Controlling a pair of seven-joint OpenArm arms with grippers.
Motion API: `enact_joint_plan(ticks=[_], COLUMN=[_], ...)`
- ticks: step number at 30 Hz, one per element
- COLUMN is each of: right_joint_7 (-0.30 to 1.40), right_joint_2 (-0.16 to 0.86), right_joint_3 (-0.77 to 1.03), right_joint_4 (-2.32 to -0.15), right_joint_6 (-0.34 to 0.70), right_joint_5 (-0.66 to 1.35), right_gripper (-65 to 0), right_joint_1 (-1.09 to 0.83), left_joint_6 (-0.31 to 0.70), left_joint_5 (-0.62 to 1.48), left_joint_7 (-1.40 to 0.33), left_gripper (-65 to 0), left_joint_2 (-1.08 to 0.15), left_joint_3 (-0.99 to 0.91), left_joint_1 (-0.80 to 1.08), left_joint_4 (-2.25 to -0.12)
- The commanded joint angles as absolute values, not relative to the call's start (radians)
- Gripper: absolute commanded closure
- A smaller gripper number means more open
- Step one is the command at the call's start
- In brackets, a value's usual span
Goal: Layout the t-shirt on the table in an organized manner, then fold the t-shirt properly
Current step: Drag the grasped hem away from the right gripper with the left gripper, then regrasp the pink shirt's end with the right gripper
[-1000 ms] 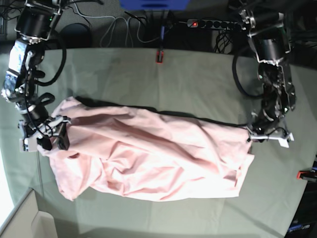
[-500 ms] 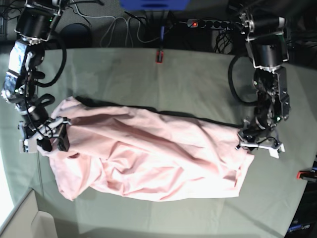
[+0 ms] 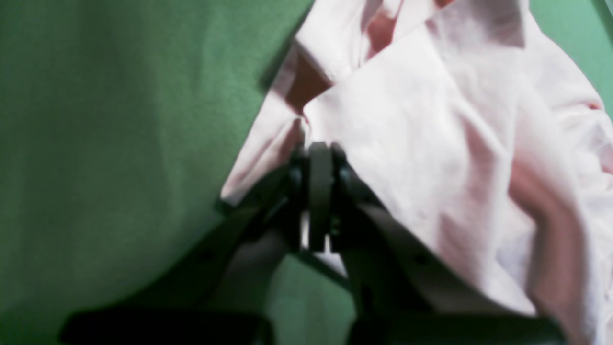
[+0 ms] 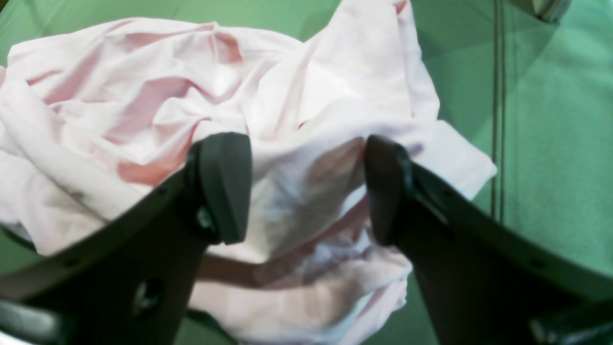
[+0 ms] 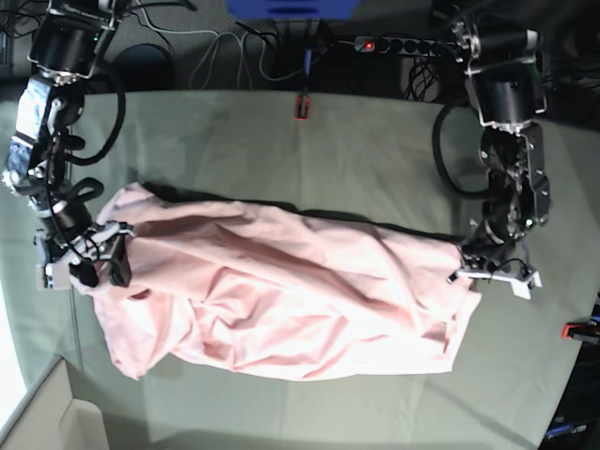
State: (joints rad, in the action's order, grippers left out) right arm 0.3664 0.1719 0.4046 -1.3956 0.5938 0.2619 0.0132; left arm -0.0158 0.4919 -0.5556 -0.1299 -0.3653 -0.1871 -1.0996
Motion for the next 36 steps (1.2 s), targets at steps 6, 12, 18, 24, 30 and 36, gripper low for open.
enact_joint_plan(ticks=[6,12,18,24,30,36], right_joint_7=[0.335,0.335,0.338,0.338,0.337,0.338], right_joint_2=[0.193,0.194,0.193,0.165,0.157,0.16], right_joint_3=[0.41,0.463,0.504,0.498,0.506,0.421], right_joint_4=[-1.412,-1.419,-1.434,-1.543,-1.573,-1.537], right_joint_6=[0.596,0.596,0.596,0.599,0.599,0.601], right_joint_5=[0.277,0.277,0.278,0.278,0.278,0.278], right_gripper=[-37.6,-37.7,-37.7,-37.7,-37.7,-37.5], right_joint_1=[0.031,0.024,-0.022,-0.154,-0.216,-0.183], left_joint_6=[-0.013,-0.013,-0.004,-0.004,-0.004,-0.004], left_joint_5=[0.499,0.499,0.499,0.576,0.616,0.618], left_joint_7=[-0.539,-0.541,-0.541,-0.539,-0.541,-0.541], left_gripper=[-0.1,-0.1,-0.1,-0.1,-0.1,-0.1], left_joint_2=[-0.101,-0.033,0.001,-0.008,-0.03,-0.036], left_joint_3=[-0.375,-0.526,-0.63,-0.682,-0.74,-0.743], left_joint_1=[-0.038,0.147,0.278,0.321,0.317,0.317], left_joint_4=[-1.412,-1.627,-1.685,-1.678,-1.675,-1.675])
